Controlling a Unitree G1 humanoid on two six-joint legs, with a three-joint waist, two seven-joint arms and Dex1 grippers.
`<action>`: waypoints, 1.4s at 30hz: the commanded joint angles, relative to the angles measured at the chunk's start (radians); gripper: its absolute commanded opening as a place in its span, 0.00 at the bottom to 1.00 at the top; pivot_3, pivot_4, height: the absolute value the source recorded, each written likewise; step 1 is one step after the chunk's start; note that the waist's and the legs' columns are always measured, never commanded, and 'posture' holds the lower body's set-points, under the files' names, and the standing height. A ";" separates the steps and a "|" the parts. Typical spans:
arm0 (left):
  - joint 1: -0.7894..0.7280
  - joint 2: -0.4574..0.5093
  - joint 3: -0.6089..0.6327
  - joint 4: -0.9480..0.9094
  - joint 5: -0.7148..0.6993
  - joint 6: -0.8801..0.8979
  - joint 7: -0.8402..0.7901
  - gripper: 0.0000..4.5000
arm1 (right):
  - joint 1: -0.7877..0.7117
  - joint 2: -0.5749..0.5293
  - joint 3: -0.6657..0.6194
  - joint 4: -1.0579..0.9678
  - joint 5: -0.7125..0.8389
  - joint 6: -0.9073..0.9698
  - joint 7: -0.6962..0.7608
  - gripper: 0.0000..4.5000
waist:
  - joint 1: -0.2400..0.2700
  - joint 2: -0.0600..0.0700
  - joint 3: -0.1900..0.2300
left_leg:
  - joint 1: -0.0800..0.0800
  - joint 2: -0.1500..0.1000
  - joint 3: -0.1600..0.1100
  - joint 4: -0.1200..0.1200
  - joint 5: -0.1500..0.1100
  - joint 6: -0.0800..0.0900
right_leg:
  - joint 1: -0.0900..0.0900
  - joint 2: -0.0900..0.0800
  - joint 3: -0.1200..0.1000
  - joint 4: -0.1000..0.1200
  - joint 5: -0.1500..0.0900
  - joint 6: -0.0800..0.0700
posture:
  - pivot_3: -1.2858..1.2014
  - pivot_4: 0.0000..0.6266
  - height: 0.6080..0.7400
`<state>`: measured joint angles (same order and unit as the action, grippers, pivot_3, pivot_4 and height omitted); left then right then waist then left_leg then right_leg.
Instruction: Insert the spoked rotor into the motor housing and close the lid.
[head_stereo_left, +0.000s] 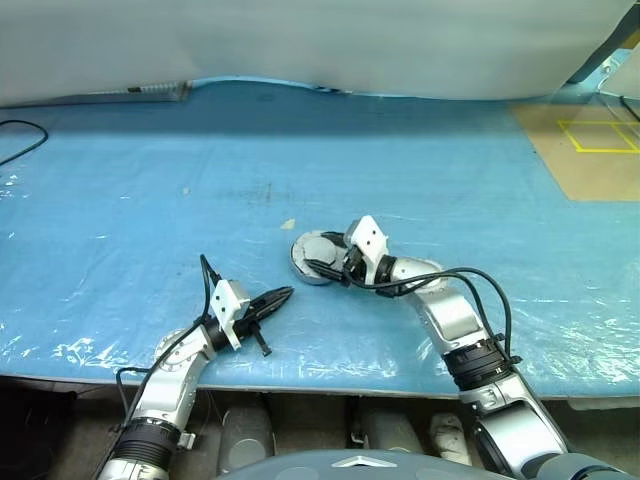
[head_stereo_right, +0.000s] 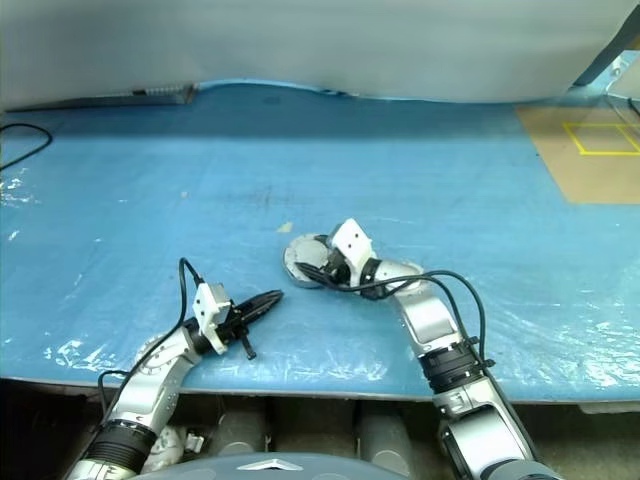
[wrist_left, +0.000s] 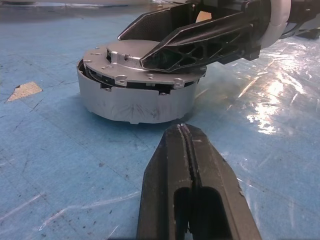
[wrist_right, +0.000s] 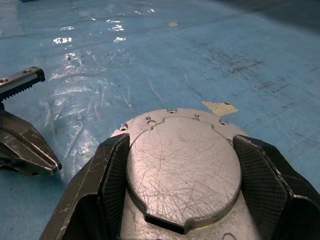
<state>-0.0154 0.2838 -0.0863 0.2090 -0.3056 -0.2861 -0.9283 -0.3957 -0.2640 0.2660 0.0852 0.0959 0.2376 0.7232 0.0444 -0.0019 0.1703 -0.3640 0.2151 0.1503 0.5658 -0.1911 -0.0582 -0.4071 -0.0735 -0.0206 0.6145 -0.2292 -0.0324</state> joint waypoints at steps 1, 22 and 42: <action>0.007 0.001 0.003 -0.022 0.001 -0.013 0.005 0.00 | 0.001 0.010 0.024 0.007 -0.049 -0.016 -0.042 0.66 | 0.000 0.000 0.000 | 0.000 0.000 0.000 0.000 0.000 0.000 | 0.000 0.000 0.000 0.000 0.000 0.000 | 0.52 0.24 1.00; -0.013 0.022 0.079 -0.110 -0.101 0.132 0.053 0.00 | -0.001 -0.010 0.085 0.007 -0.122 0.101 -0.072 0.66 | -0.001 0.000 -0.001 | 0.007 -0.001 0.001 -0.002 -0.002 0.002 | 0.004 0.000 0.002 0.000 0.000 0.000 | 0.52 0.24 1.00; -0.287 0.087 0.183 -0.262 -0.422 1.036 0.331 0.00 | -0.011 -0.001 0.075 0.058 -0.124 0.080 -0.077 0.66 | -0.001 0.000 -0.001 | 0.009 -0.003 0.001 -0.002 0.000 0.000 | 0.005 0.000 0.004 0.001 0.000 0.000 | 0.52 0.24 1.00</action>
<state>-0.2907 0.3557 0.1027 -0.0261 -0.7262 0.7343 -0.5858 -0.4293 -0.2503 0.3291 0.0792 0.0031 0.2882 0.6566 0.0433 -0.0017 0.1690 -0.3551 0.2119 0.1516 0.5639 -0.1910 -0.0586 -0.4024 -0.0735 -0.0164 0.6159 -0.2294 -0.0322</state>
